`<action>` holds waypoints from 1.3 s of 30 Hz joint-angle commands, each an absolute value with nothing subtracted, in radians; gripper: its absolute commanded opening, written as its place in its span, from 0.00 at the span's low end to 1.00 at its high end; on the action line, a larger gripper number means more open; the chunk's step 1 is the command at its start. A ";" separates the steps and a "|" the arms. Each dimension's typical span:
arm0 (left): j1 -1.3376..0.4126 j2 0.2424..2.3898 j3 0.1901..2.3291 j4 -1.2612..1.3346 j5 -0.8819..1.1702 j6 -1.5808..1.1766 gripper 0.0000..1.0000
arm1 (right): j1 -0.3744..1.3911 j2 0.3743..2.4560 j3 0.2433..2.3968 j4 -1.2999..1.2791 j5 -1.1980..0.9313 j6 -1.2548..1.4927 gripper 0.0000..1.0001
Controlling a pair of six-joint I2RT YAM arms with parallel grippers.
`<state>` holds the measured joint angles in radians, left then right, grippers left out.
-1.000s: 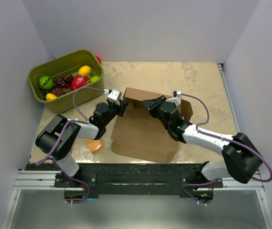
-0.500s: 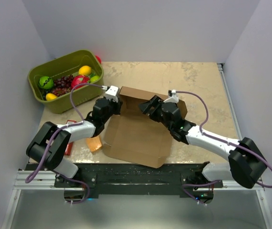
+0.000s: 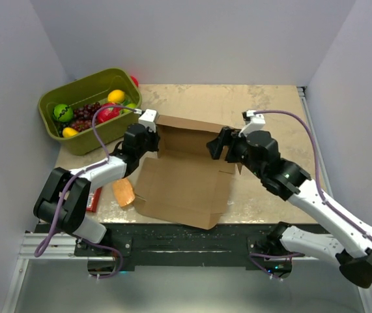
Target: Fold the paper box
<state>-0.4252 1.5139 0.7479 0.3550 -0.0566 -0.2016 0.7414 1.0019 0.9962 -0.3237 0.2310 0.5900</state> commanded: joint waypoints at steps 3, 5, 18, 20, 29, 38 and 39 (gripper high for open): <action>-0.408 1.506 0.801 0.285 -0.048 -0.230 0.00 | 0.747 0.905 1.020 -0.627 0.426 0.471 0.86; -0.408 1.512 0.801 0.281 -0.041 -0.232 0.00 | 0.746 0.917 1.005 -0.676 0.527 0.488 0.89; -0.407 1.514 0.795 0.285 -0.043 -0.227 0.00 | 0.609 0.976 0.758 -0.390 0.478 0.448 0.93; -0.407 1.516 0.798 0.284 -0.044 -0.224 0.00 | 0.560 0.986 0.736 -0.283 0.411 0.431 0.91; -0.407 1.508 0.805 0.273 -0.043 -0.219 0.00 | 0.534 1.134 0.704 -0.107 0.459 0.396 0.68; -0.405 1.520 0.802 0.296 -0.078 -0.222 0.00 | 0.534 1.082 0.684 -0.113 0.411 0.399 0.06; -0.406 1.519 0.802 0.298 -0.112 -0.225 0.00 | 0.535 1.078 0.680 -0.114 0.402 0.400 0.04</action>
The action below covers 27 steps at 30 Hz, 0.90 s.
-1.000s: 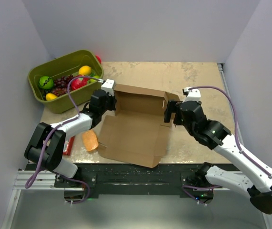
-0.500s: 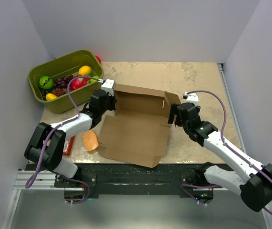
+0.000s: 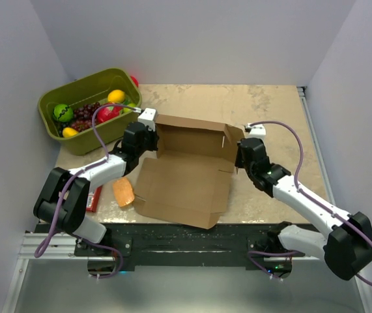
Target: Fold the paper box
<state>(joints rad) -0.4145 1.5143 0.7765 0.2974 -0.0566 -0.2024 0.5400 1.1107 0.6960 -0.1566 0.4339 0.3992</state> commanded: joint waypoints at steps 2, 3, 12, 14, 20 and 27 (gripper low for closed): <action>-0.407 1.517 0.796 0.305 -0.146 -0.238 0.00 | 0.535 1.074 0.675 -0.114 0.385 0.410 0.00; -0.407 1.516 0.793 0.307 -0.181 -0.241 0.00 | 0.535 1.072 0.672 -0.115 0.384 0.413 0.00; -0.407 1.471 0.752 0.324 -0.359 -0.267 0.00 | 0.537 1.020 0.670 -0.149 0.413 0.422 0.00; -0.408 1.468 0.746 0.330 -0.370 -0.262 0.00 | 0.535 1.014 0.672 -0.156 0.419 0.423 0.00; -0.408 1.460 0.733 0.331 -0.420 -0.236 0.00 | 0.535 1.005 0.676 -0.167 0.423 0.426 0.00; -0.414 1.450 0.701 0.389 -0.469 -0.147 0.00 | 0.535 0.996 0.684 -0.178 0.429 0.420 0.00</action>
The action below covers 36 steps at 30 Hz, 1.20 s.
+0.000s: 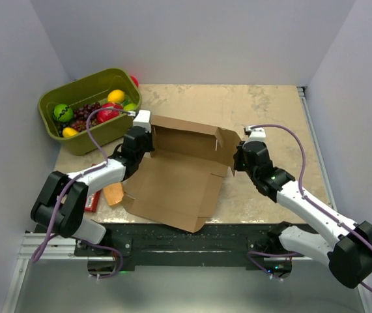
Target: Fold the paper box
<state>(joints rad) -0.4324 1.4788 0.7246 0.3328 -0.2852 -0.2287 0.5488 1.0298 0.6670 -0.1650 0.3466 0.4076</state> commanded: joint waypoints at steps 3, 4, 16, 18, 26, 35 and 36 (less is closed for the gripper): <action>-0.420 1.436 0.681 0.428 -0.450 -0.101 0.00 | 0.535 0.996 0.686 -0.176 0.422 0.419 0.00; -0.423 1.430 0.673 0.439 -0.437 -0.094 0.00 | 0.535 1.002 0.686 -0.172 0.419 0.422 0.00; -0.446 1.355 0.597 0.488 -0.204 -0.239 0.34 | 0.534 1.020 0.707 -0.172 0.382 0.433 0.49; -0.446 1.321 0.592 0.477 -0.177 -0.248 0.47 | 0.535 1.000 0.718 -0.186 0.379 0.436 0.58; -0.446 1.172 0.614 0.290 -0.101 -0.313 0.73 | 0.535 0.896 0.804 -0.308 0.345 0.436 0.83; -0.442 1.000 0.732 -0.070 -0.074 -0.331 0.82 | 0.535 0.883 0.952 -0.377 0.220 0.463 0.85; -0.439 0.991 0.753 -0.112 -0.049 -0.324 0.83 | 0.535 0.888 0.963 -0.373 0.206 0.469 0.85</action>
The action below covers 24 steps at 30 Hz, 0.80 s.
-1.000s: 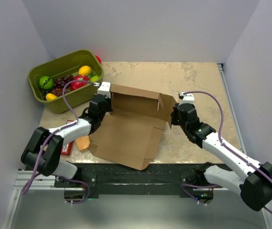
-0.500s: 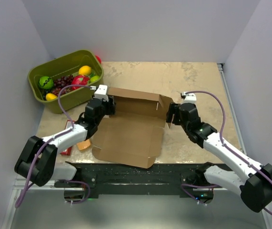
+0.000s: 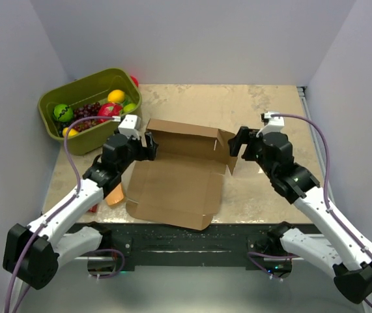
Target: Fold the paper box
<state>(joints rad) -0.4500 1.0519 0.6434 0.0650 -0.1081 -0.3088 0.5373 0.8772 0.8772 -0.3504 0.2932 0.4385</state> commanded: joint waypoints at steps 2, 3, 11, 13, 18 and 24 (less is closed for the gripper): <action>-0.430 0.979 0.827 -0.167 -0.009 -0.315 0.87 | 0.535 0.903 0.989 -0.364 0.161 0.492 0.85; -0.417 0.979 0.854 -0.181 -0.006 -0.299 0.88 | 0.534 0.910 0.995 -0.351 0.146 0.498 0.85; -0.275 1.175 1.066 -0.213 0.302 -0.256 0.88 | 0.535 1.032 1.023 -0.290 0.008 0.586 0.83; -0.242 1.230 1.087 -0.198 0.339 -0.261 0.84 | 0.535 1.080 1.032 -0.279 -0.050 0.609 0.82; -0.215 1.321 1.117 -0.178 0.347 -0.258 0.78 | 0.534 1.134 1.046 -0.282 -0.016 0.652 0.80; -0.183 1.365 1.091 -0.124 0.376 -0.276 0.74 | 0.526 1.161 1.043 -0.273 0.040 0.661 0.78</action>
<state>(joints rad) -0.2096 1.3613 1.0698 -0.1921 0.3161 -0.2695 0.5354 1.1603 0.9894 -0.3176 0.0116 0.6365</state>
